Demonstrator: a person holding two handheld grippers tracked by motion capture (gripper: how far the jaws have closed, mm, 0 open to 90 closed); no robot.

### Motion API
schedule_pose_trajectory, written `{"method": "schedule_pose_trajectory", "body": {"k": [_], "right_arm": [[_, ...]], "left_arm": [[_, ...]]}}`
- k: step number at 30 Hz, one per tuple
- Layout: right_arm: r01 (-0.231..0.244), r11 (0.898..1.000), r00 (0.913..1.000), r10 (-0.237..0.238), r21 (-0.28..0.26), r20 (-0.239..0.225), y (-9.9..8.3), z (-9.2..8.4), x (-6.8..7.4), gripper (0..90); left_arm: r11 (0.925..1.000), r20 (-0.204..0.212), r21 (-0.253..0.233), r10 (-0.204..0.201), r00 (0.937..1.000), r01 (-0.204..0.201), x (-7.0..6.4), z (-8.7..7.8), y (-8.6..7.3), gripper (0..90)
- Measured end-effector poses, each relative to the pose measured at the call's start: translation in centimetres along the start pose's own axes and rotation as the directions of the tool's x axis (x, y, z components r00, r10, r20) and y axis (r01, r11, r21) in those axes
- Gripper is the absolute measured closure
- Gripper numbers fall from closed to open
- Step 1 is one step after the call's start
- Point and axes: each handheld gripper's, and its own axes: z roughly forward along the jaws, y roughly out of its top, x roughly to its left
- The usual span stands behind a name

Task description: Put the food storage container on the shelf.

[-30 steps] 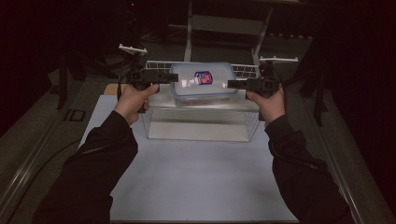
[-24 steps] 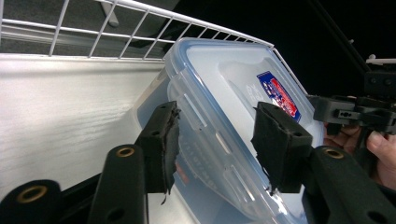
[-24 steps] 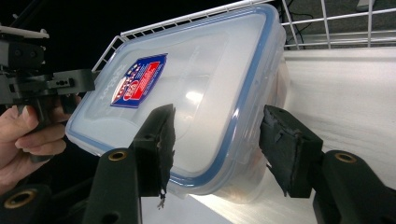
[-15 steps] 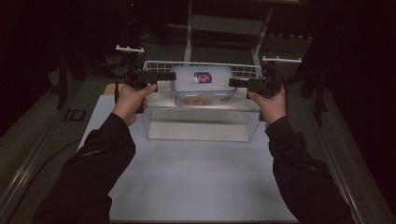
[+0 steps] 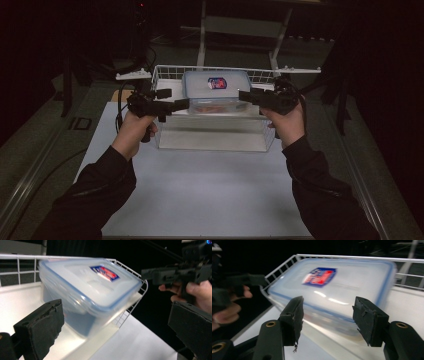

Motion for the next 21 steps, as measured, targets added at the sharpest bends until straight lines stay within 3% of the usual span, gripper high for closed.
{"method": "schedule_pose_trajectory", "body": {"k": [3, 6, 8, 13, 16, 19, 20, 21], "right_arm": [[0.015, 1.000, 0.9993, -0.015, 0.004, -0.034, -0.4, 0.0, 0.8, 43.3], [0.039, 0.999, 0.9971, -0.038, 0.010, -0.065, -0.9, 0.3, 1.7, 47.0], [0.048, 0.999, 0.9953, -0.046, 0.024, -0.085, -1.2, 0.7, 2.2, 48.8], [0.076, 0.996, 0.9931, -0.071, 0.056, -0.094, -1.9, 1.9, 3.3, 56.4], [0.080, 0.994, 0.9926, -0.072, 0.080, -0.098, -2.4, 2.7, 3.6, 66.7], [0.098, 0.991, 0.9908, -0.088, 0.096, -0.103, -2.8, 3.5, 4.1, 82.8], [0.105, 0.989, 0.9906, -0.095, 0.100, -0.098, -3.0, 3.8, 4.2, 89.7], [0.109, 0.989, 0.9902, -0.099, 0.103, -0.099, -3.0, 4.0, 4.3, 89.7]], "left_arm": [[0.9991, 0.006, -0.004, 0.042, 0.9991, -0.042, -1.0, -0.4, -1.2, 0.3], [0.9949, -0.013, -0.001, 0.101, 0.9948, -0.101, -2.1, -0.9, -2.7, 0.3], [0.9930, -0.019, 0.012, 0.118, 0.9929, -0.117, -2.6, -1.1, -3.4, 0.3], [0.9855, -0.030, 0.027, 0.168, 0.9853, -0.168, -3.7, -1.5, -5.9, 0.3], [0.9826, -0.033, 0.041, 0.183, 0.9826, -0.181, -4.2, -1.7, -7.6, 0.3], [0.9839, -0.044, 0.040, 0.176, 0.9835, -0.174, -4.6, -1.7, -9.5, 0.3], [0.9839, -0.044, 0.040, 0.176, 0.9835, -0.174, -4.6, -1.7, -9.5, 0.3], [0.9844, -0.048, 0.048, 0.171, 0.9840, -0.169, -4.7, -1.6, -10.9, 0.3]]}}
